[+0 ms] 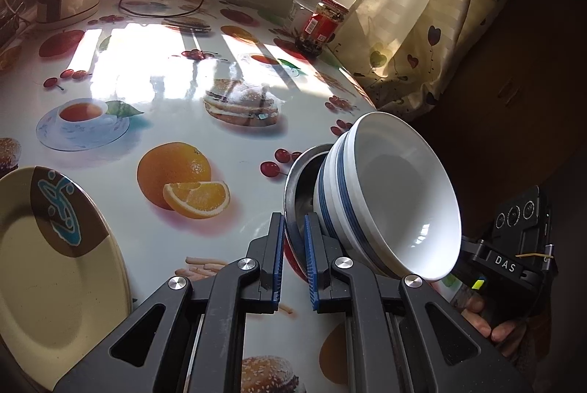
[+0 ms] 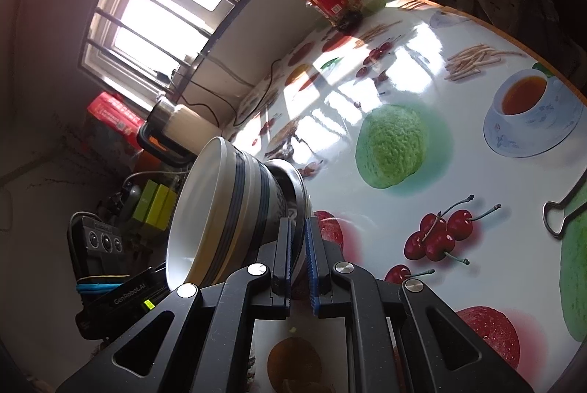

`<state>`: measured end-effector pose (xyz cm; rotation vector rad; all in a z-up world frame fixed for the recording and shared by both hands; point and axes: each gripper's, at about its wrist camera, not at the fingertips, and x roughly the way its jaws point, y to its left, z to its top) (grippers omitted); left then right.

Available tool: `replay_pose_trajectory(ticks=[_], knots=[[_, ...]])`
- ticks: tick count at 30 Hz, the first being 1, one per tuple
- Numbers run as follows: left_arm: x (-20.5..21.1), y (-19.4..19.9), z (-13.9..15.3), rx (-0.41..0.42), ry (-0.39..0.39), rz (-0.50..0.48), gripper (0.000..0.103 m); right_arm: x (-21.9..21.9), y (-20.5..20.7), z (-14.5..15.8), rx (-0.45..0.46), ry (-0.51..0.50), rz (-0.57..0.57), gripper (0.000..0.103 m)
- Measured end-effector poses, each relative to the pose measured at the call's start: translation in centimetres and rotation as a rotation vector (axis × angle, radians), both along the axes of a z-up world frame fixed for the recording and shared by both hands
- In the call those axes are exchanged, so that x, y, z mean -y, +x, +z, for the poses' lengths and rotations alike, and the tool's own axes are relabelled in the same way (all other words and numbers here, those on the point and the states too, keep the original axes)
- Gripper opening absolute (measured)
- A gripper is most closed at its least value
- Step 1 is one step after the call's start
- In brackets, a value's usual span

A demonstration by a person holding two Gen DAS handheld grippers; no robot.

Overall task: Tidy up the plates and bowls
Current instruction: 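Carry the steel bowl stack with both grippers toward the yellow plates, then move the held bowl stack over the yellow plate stack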

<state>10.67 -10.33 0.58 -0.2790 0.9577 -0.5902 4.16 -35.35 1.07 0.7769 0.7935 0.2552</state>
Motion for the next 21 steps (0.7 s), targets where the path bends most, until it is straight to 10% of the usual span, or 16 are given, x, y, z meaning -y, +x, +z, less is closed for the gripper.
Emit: replay_pose_trajectory(ticks=[21], knots=[[-3.6,-1.2,1.6,0.025,-0.017,0.079,0.011,-3.1,1.2,1.1,0.015,-0.008,0.077,0.010]])
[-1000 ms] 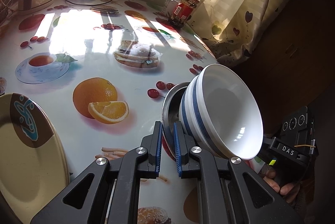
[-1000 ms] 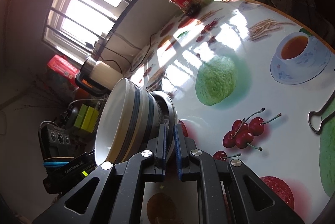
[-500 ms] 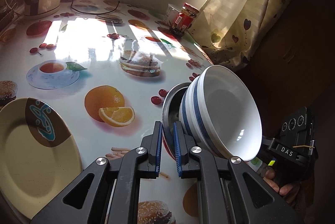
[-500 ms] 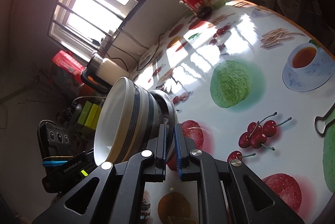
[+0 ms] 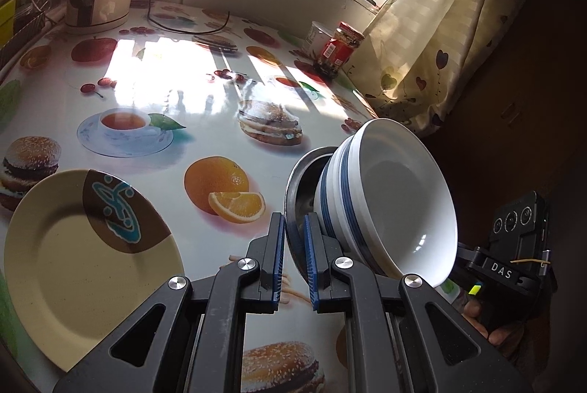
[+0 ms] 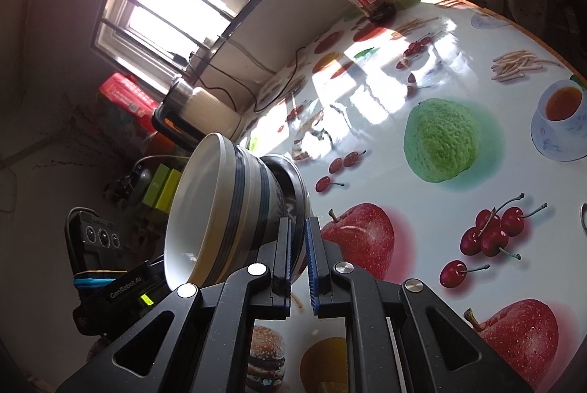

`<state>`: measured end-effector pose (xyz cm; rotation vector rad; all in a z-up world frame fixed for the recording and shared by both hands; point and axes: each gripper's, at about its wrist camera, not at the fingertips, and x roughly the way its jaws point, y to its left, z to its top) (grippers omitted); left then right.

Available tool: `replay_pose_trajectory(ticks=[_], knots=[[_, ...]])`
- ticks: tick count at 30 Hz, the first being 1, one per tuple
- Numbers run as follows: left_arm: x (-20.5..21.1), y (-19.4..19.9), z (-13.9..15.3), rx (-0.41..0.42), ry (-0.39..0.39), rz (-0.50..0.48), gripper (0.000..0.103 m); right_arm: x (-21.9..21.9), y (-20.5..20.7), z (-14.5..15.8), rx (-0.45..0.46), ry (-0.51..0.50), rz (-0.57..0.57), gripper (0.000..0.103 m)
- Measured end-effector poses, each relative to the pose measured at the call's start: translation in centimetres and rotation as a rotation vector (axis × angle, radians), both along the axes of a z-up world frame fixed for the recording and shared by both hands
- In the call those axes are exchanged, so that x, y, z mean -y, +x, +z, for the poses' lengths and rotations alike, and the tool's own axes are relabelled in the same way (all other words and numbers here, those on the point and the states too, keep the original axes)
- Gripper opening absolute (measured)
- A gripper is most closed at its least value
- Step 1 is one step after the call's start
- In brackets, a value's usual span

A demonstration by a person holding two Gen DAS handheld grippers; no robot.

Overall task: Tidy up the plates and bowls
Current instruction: 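Move the held bowl stack over the yellow plate stack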

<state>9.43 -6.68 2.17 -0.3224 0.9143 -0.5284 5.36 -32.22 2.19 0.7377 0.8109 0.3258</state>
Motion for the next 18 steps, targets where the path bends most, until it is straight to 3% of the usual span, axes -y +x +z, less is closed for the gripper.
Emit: replay_pose_trajectory(ticks=[18], knots=[[-3.3,-0.7,0.0,0.001,-0.002,0.075,0.011,-3.2,1.5,0.0,-0.006,0.003,0.072,0.010]])
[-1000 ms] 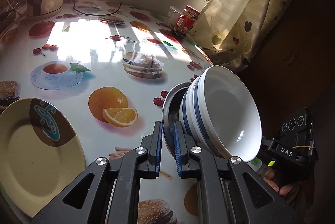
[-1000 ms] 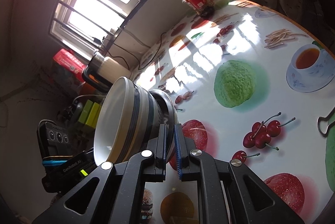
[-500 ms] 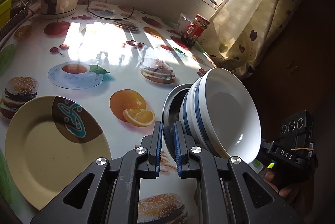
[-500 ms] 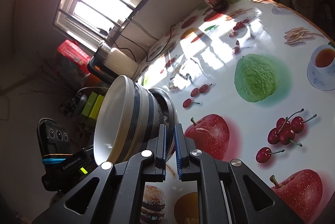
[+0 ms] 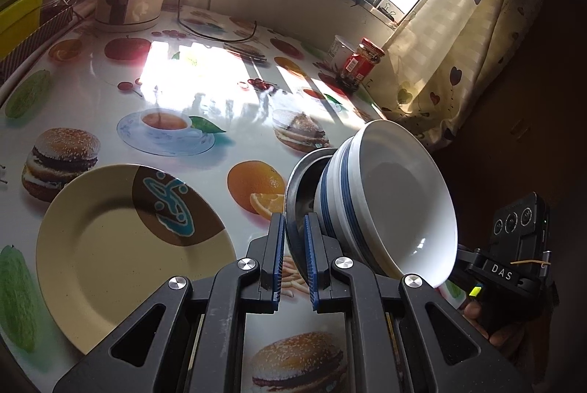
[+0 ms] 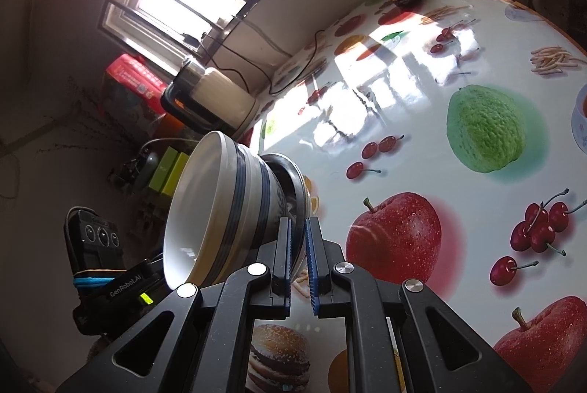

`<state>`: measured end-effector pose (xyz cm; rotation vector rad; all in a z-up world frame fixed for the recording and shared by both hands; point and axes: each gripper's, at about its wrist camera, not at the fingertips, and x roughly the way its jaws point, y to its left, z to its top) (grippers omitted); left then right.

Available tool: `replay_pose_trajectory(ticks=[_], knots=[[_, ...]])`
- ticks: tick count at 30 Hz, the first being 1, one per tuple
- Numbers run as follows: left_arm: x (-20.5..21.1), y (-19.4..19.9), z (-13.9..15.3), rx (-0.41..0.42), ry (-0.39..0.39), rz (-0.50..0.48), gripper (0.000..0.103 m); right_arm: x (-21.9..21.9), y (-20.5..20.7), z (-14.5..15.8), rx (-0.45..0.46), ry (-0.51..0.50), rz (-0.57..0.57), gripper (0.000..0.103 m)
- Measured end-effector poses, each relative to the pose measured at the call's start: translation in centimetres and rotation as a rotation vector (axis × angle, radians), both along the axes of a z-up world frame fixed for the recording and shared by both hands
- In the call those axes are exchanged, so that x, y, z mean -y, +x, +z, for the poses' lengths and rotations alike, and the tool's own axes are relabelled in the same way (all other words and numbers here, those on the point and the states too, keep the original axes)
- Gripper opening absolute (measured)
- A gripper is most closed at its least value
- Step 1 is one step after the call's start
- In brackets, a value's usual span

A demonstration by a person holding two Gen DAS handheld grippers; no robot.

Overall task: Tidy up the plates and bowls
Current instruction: 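Move the held bowl stack over the yellow plate stack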

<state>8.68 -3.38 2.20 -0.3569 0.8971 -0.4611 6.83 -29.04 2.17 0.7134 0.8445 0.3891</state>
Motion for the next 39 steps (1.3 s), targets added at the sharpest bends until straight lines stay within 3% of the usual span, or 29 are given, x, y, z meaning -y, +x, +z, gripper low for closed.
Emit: replay_pose_trajectory(ticks=[39], knots=[[-6.0,-1.1,-0.2,-0.002,-0.021,0.114,0.011,-5.9,2.5,-0.1,-0.012,-0.008,0.113,0.010]])
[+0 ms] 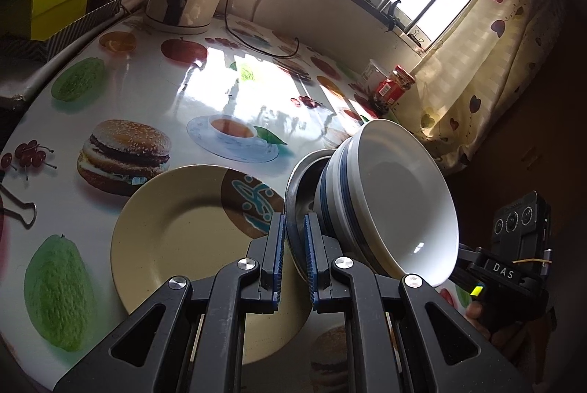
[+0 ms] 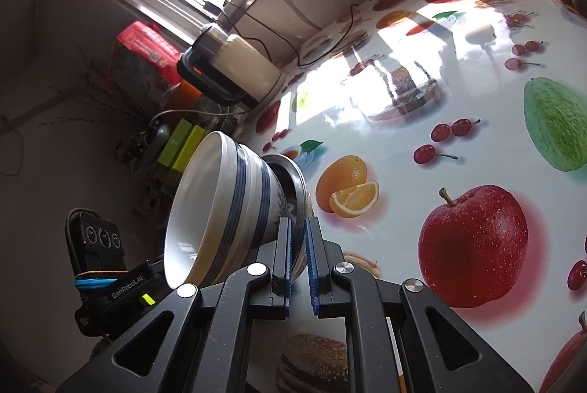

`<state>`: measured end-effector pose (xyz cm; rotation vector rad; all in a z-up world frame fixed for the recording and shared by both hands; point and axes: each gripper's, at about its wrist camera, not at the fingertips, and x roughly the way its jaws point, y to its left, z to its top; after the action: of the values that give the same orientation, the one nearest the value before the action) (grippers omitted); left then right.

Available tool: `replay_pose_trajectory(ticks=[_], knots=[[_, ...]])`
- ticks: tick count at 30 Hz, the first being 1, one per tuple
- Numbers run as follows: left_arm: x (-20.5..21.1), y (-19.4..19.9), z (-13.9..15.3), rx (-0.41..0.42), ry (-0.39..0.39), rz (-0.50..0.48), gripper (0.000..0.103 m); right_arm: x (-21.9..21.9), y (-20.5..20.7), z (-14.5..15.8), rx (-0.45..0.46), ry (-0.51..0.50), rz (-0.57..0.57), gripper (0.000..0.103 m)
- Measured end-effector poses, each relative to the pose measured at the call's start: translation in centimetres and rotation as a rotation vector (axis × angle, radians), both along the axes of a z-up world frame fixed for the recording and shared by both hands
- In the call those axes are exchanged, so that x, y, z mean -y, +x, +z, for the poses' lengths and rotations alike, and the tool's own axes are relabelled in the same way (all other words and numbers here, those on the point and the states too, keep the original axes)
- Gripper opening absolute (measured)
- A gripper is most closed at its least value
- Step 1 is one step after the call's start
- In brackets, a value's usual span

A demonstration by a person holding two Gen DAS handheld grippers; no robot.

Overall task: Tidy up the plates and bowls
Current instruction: 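Move the held bowl stack over the yellow plate stack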

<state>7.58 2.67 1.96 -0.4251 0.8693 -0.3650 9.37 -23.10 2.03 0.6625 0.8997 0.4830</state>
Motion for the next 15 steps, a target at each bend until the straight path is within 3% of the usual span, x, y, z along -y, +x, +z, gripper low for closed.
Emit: replay_pose_trajectory(ticks=[15], knots=[[-3.0,-0.9,0.2,0.006,0.001,0.057,0.011,-3.4,0.9,0.1,-0.004,-0.009,0.052,0.010]])
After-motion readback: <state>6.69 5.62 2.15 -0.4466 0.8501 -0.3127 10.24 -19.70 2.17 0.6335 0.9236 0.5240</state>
